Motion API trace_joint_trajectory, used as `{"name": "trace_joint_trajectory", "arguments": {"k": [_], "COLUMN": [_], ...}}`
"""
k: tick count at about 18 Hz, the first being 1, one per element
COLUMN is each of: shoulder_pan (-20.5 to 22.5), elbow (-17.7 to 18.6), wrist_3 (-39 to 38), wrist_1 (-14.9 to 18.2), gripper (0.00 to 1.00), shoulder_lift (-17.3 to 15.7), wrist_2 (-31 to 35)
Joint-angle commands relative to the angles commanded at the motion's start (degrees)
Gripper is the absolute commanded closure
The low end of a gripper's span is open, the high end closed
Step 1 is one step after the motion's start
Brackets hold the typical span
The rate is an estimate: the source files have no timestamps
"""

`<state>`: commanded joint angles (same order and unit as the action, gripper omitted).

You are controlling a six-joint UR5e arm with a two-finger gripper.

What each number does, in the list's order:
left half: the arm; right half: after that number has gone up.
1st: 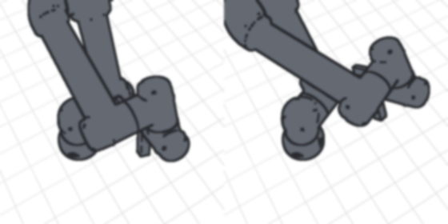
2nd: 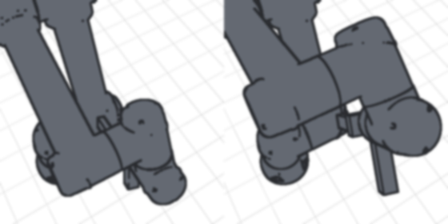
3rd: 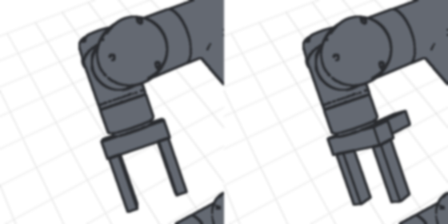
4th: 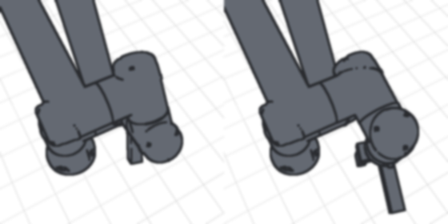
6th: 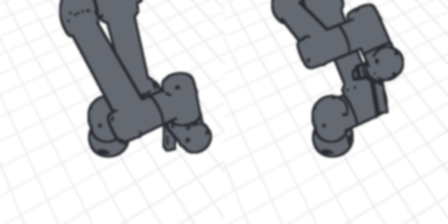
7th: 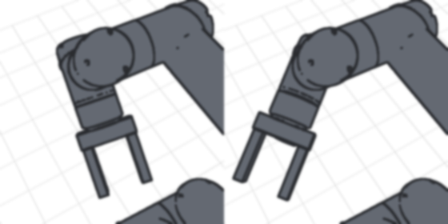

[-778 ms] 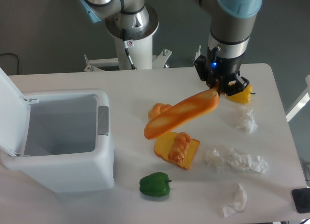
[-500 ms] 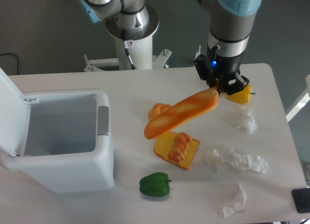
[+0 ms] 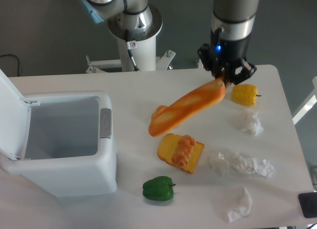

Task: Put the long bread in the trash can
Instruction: 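Carry the baguette up and over toward the open white trash can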

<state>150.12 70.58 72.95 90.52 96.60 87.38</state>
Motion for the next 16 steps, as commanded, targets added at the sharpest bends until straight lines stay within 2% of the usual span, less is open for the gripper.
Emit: {"name": "trace_joint_trajectory", "arguments": {"k": [3,7,11,16], "shoulder_pan": [-0.3,-0.9,-2.5,-9.2], "elbow": [0.3,0.2,0.0,0.7], "wrist_3": [-2.9,-5.9,-8.6,-14.0], "wrist_1": [0.4,0.4,0.4,0.2], "gripper": [0.98,0.98,0.98,0.98], "shoulder_lift": [-4.0,-6.8,-7.9,-6.5], "wrist_2": [-1.3,-3.1,-4.0,-3.4]}}
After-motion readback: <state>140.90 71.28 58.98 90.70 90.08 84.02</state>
